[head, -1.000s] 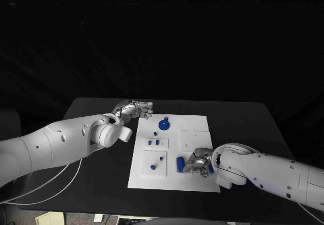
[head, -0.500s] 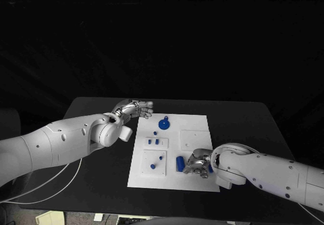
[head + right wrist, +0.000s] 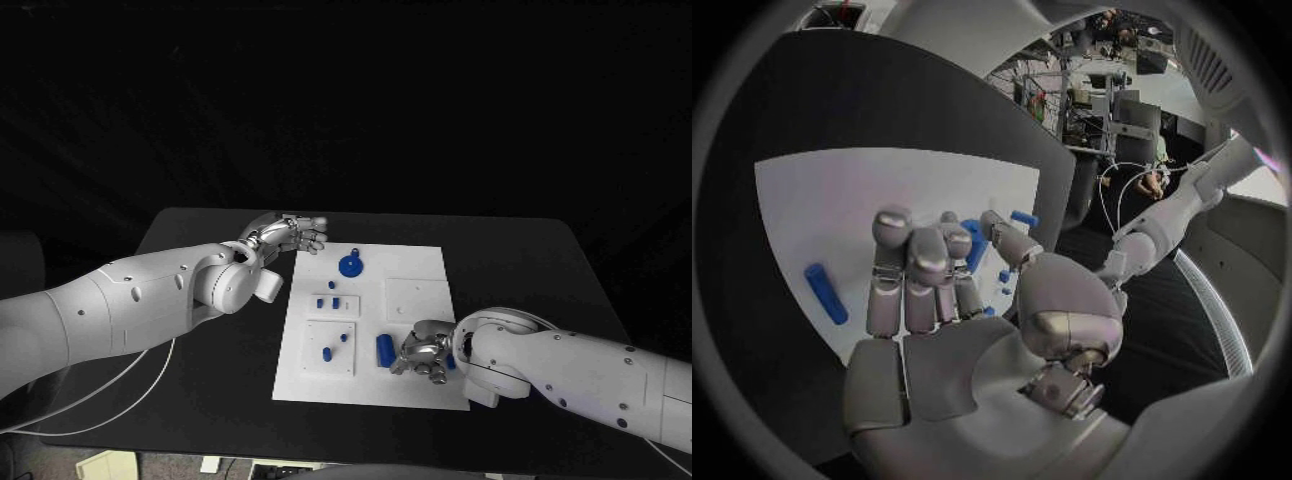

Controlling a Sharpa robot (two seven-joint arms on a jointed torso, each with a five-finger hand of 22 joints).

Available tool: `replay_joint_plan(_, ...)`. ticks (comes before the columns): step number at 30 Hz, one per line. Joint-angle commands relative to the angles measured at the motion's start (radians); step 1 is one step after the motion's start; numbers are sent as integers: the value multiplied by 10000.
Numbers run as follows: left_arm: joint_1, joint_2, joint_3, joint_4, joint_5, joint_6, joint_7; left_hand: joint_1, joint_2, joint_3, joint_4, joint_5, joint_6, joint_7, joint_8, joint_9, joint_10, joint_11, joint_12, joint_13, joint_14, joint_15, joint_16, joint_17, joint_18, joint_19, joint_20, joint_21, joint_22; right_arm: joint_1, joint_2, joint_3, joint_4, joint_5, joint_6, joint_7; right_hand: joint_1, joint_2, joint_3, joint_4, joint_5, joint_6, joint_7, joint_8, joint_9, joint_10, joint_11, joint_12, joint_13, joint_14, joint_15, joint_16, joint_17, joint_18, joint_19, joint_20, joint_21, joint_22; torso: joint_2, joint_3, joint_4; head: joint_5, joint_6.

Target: Assemble the parts on the task board

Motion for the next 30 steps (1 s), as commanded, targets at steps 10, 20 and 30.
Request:
replay_joint_plan(10, 5, 2, 4, 23, 52, 132, 40, 28, 62, -26, 14, -17, -46, -4, 46, -16, -10, 31, -36, -14, 81, 13, -43, 23, 165, 51, 26, -57, 20, -9, -149, 15, 143, -309, -147, 206, -18, -124, -29, -14, -13, 1349, -46, 40, -2, 18, -48, -47, 18, 6, -60, -54, 15, 447, 35, 53, 56, 176, 1, 0, 0, 10, 18)
replay_joint_plan(20, 6, -4, 4, 25, 52, 130, 32, 35, 61, -23, 9, -17, -47, -3, 47, -18, -10, 31, -36, -16, 83, 14, -50, 30, 163, 53, 27, -62, 24, -9, -124, 43, 72, -464, -400, 245, -16, -134, -8, -11, -12, 1343, -48, 37, -3, 21, -51, -50, 20, 7, -65, -55, 15, 447, 44, 44, 57, 171, 2, 2, 3, 24, 21)
replay_joint_plan(30, 6, -22, 4, 31, 52, 127, 14, 40, 65, -19, 7, -16, -46, -3, 48, -20, -8, 31, -35, -18, 85, 14, -55, 36, 163, 54, 27, -65, 27, -9, -39, 70, 60, -518, -553, 461, 295, -5, 286, -82, -11, 1354, -61, 46, 3, 50, -65, -54, 37, 18, -79, -58, 18, 447, 73, -19, 62, 158, 8, 4, 5, 40, 11)
